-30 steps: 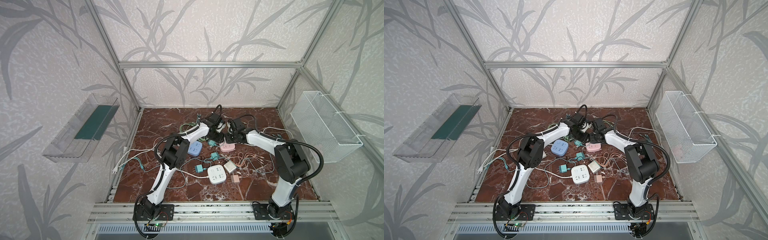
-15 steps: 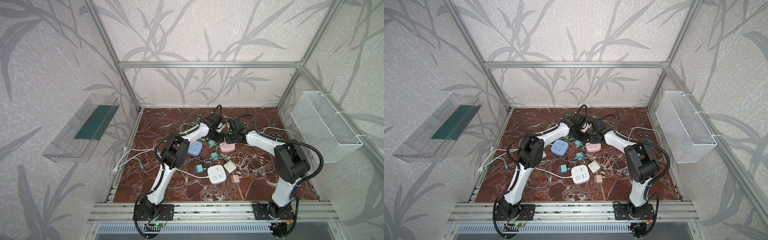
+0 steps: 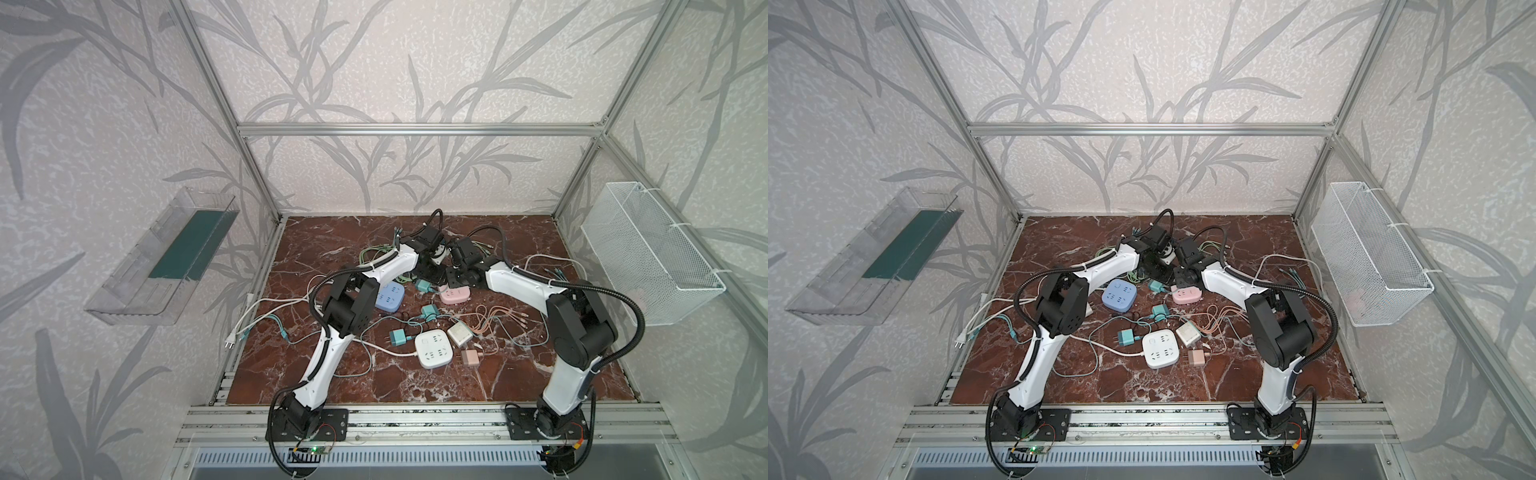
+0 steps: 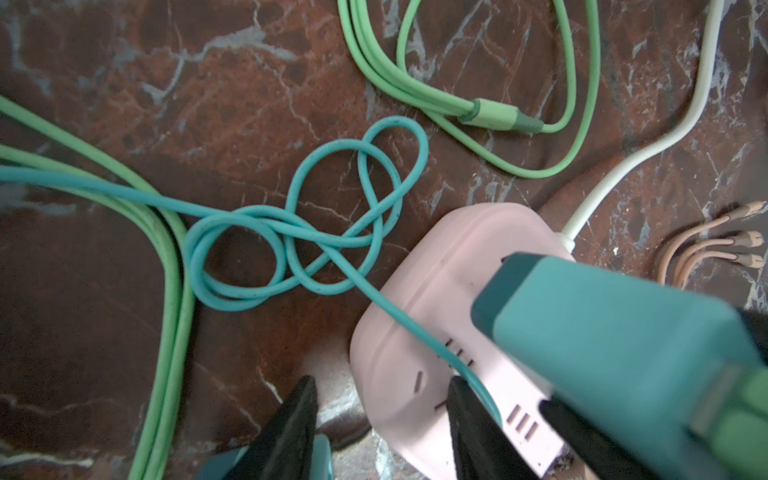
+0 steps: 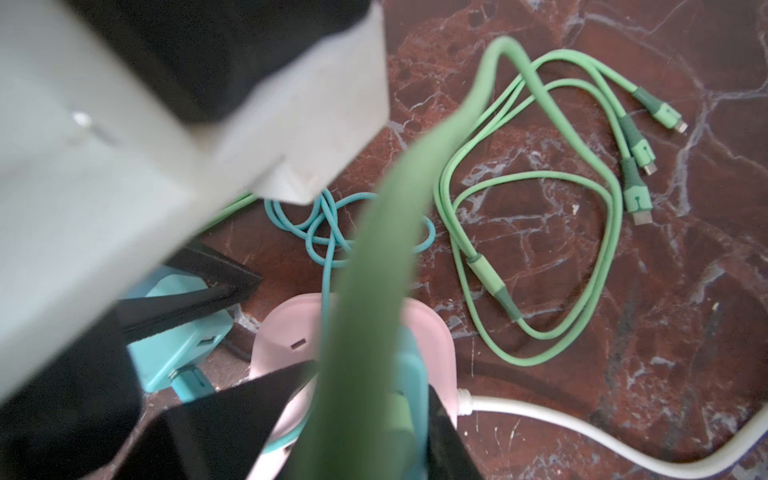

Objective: Pull the plug off the socket
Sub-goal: 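Pull the teal charger up out of the pink strip with right gripper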

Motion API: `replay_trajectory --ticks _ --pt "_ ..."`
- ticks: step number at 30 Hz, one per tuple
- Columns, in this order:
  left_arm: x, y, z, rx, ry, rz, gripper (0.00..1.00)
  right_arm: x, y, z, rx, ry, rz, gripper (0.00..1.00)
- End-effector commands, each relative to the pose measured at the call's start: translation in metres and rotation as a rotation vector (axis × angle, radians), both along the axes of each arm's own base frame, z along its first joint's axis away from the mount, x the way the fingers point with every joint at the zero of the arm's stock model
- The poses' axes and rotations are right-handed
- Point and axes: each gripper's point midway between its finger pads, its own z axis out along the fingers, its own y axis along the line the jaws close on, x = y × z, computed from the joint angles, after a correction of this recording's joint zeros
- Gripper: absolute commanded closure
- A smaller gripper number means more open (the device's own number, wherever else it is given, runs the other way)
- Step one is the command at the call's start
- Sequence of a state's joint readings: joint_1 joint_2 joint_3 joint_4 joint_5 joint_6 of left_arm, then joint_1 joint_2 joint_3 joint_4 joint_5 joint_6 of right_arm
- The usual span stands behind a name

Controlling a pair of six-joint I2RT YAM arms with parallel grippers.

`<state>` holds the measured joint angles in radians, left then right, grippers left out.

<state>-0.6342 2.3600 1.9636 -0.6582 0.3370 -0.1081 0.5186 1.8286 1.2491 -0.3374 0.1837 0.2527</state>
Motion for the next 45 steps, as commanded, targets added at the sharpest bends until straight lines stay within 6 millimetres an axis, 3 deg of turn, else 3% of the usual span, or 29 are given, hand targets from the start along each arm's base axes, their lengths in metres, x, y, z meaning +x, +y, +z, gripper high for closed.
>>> replay_trajectory --ticks 1,6,19,28,29,33,45 --pt "-0.015 0.02 -0.048 0.127 0.09 0.011 0.49 0.008 0.019 0.027 0.051 -0.065 0.04 0.89" --pt "-0.017 0.02 -0.047 0.122 0.09 0.007 0.49 0.009 0.016 0.025 0.052 -0.065 0.035 0.89" --pt "-0.019 0.018 -0.043 0.094 0.074 -0.013 0.49 0.009 0.003 0.042 0.155 -0.063 0.026 0.89" --pt "-0.021 0.016 -0.039 0.068 0.056 -0.026 0.49 0.011 -0.023 0.032 0.251 -0.033 -0.016 0.88" --pt "-0.022 0.017 -0.039 0.066 0.057 -0.026 0.49 0.01 -0.025 0.043 0.283 -0.053 -0.011 0.88" --pt "-0.022 0.015 -0.037 0.059 0.055 -0.032 0.49 0.011 -0.037 0.041 0.371 -0.041 -0.036 0.87" --pt "-0.023 0.012 -0.03 0.037 0.043 -0.044 0.48 0.015 -0.054 0.031 0.504 -0.009 -0.084 0.87"
